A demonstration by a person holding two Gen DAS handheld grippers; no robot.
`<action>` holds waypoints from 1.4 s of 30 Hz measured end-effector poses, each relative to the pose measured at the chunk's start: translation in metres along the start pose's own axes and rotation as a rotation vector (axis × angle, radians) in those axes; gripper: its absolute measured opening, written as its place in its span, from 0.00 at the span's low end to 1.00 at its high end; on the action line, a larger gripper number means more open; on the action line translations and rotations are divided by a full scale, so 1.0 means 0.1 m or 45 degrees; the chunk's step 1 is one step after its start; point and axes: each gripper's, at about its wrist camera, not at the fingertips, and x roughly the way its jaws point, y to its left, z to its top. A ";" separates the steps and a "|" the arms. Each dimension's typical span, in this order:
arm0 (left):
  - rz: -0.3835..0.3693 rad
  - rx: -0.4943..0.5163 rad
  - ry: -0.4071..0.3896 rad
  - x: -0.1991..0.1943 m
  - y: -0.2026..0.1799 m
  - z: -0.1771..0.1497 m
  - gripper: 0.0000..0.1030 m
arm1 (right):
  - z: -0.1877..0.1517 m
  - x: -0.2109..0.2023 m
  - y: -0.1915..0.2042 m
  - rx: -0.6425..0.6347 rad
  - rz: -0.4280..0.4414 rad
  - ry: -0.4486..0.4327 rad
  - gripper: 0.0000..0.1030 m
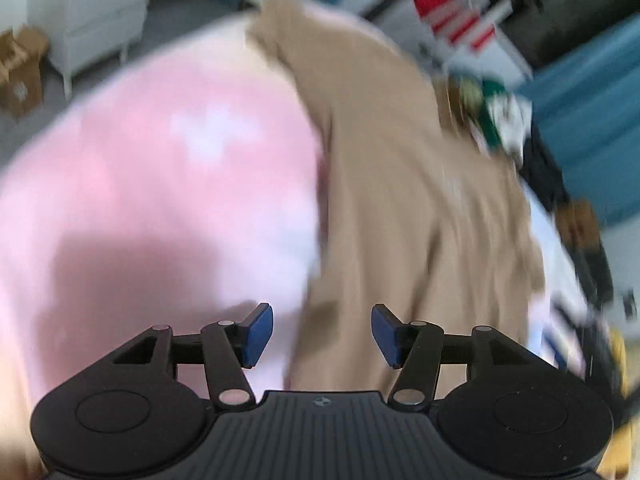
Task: Fold clothes
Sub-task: 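Smooth the T-shirt flat on the bedspread with the left gripper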
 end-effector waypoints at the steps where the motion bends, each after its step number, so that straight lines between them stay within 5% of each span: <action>1: 0.017 0.020 0.033 -0.05 -0.02 -0.13 0.53 | 0.01 -0.08 0.00 -0.008 -0.005 -0.015 0.75; 8: 0.093 0.088 0.240 0.02 -0.09 -0.68 0.46 | -0.01 -0.63 -0.20 0.090 -0.008 -0.091 0.75; 11: 0.057 0.132 0.256 -0.01 -0.10 -0.74 0.06 | -0.10 -0.76 -0.33 0.139 -0.033 -0.079 0.75; 15: 0.055 0.280 0.265 -0.24 -0.19 -0.68 0.04 | -0.11 -0.79 -0.42 0.176 -0.074 -0.065 0.75; 21: 0.208 0.358 0.158 -0.72 -0.09 -0.26 0.03 | -0.12 -0.79 -0.40 0.179 -0.054 -0.072 0.75; 26: 0.375 0.440 0.209 -0.47 -0.08 -0.35 0.03 | -0.11 -0.77 -0.42 0.194 -0.043 -0.071 0.75; 29: 0.368 0.508 0.184 -0.45 -0.18 -0.41 0.07 | -0.10 -0.80 -0.45 0.218 -0.022 -0.074 0.75; 34: 0.323 0.588 0.062 -0.53 -0.43 -0.42 0.49 | 0.00 -0.77 -0.58 0.374 0.077 -0.075 0.75; 42: 0.154 0.606 -0.254 -0.23 -1.08 -0.16 0.67 | 0.31 0.00 -0.94 0.851 0.244 0.016 0.75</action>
